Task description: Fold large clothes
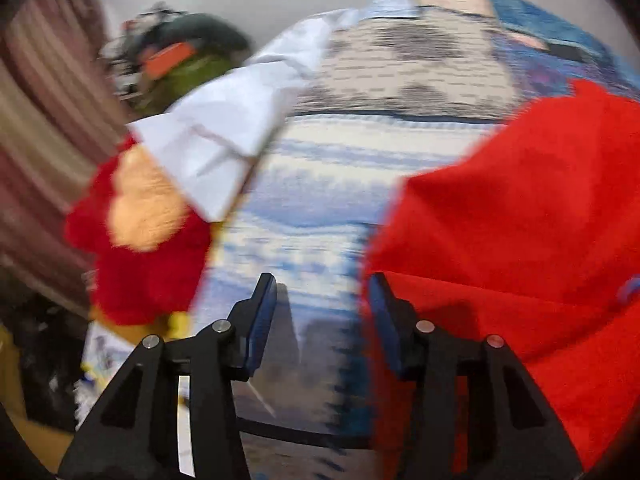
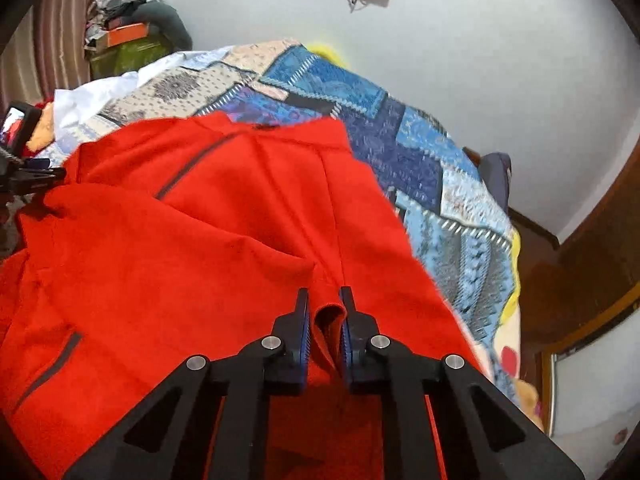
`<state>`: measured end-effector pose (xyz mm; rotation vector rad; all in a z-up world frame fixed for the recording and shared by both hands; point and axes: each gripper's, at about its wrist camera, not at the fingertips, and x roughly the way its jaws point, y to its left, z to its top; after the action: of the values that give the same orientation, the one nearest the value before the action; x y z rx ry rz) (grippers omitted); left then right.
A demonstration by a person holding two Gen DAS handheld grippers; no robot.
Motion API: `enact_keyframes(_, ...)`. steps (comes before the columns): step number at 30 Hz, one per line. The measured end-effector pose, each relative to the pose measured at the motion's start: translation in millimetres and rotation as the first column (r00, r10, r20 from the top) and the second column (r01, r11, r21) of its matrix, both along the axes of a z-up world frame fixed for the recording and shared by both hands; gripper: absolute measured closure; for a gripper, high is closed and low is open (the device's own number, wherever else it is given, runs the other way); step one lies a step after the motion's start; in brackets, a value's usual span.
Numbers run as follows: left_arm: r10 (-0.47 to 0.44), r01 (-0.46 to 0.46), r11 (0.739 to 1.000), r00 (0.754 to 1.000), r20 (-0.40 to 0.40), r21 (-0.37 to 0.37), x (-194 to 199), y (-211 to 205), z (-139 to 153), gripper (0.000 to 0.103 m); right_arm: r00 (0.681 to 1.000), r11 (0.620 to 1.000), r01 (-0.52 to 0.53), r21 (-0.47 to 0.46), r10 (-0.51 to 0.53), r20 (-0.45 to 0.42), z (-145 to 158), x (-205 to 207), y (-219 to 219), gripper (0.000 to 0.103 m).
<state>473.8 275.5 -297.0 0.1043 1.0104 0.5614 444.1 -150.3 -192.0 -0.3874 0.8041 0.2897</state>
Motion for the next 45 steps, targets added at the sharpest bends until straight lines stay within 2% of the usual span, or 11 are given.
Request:
enact_keyframes(9, 0.004, -0.004, 0.996, 1.0, 0.003, -0.087, 0, 15, 1, 0.054, 0.997, 0.998, 0.061, -0.022, -0.06, 0.048, 25, 6, -20, 0.093)
enact_keyframes(12, -0.058, 0.074, 0.979, 0.995, 0.087, -0.188, -8, 8, 12, 0.053, 0.995, 0.995, 0.091, -0.035, -0.09, 0.046, 18, 11, -25, 0.093)
enact_keyframes(14, -0.113, 0.136, 0.97, 0.986, 0.123, -0.203, -10, -6, 17, 0.053, 0.994, 0.993, 0.108, -0.054, -0.105, 0.042, 8, 16, -26, 0.093)
enact_keyframes(16, -0.149, 0.165, 0.972, 0.984, 0.099, -0.17, -4, -18, 15, 0.053, 0.992, 0.99, 0.127, -0.059, -0.126, 0.026, -2, 22, -26, 0.093)
enact_keyframes(19, -0.085, 0.081, 0.993, 0.995, -0.043, -0.083, 17, -24, -12, 0.052, 0.982, 0.983, 0.184, -0.015, -0.184, -0.031, -20, 33, -36, 0.093)
enact_keyframes(23, 0.06, -0.061, 0.991, 0.998, -0.013, -0.115, 22, -9, -17, 0.045, 0.978, 0.979, 0.199, -0.029, -0.201, -0.052, -44, 40, -45, 0.093)
enact_keyframes(26, 0.053, -0.054, 0.997, 0.998, -0.017, -0.049, 23, -10, -24, 0.031, 0.984, 0.983, 0.177, -0.042, -0.178, -0.029, -44, 38, -50, 0.093)
enact_keyframes(28, 0.036, -0.036, 0.999, 0.999, -0.02, -0.01, 21, -14, -26, 0.031, 0.985, 0.985, 0.168, -0.044, -0.169, -0.029, -42, 38, -54, 0.092)
enact_keyframes(33, 0.056, -0.056, 0.998, 0.998, -0.031, -0.023, 19, -7, -24, 0.027, 0.957, 0.946, 0.286, -0.154, -0.29, -0.002, -38, 38, -79, 0.092)
enact_keyframes(38, 0.057, -0.057, 0.998, 0.998, -0.014, -0.018, 9, -2, -11, 0.034, 0.935, 0.936, 0.343, -0.082, -0.349, -0.059, -12, 26, -125, 0.092)
enact_keyframes(45, -0.113, 0.116, 0.993, 0.987, 0.118, -0.025, -27, -36, 60, 0.034, 0.927, 0.919, 0.37, 0.135, -0.357, -0.11, 37, -19, -177, 0.092)
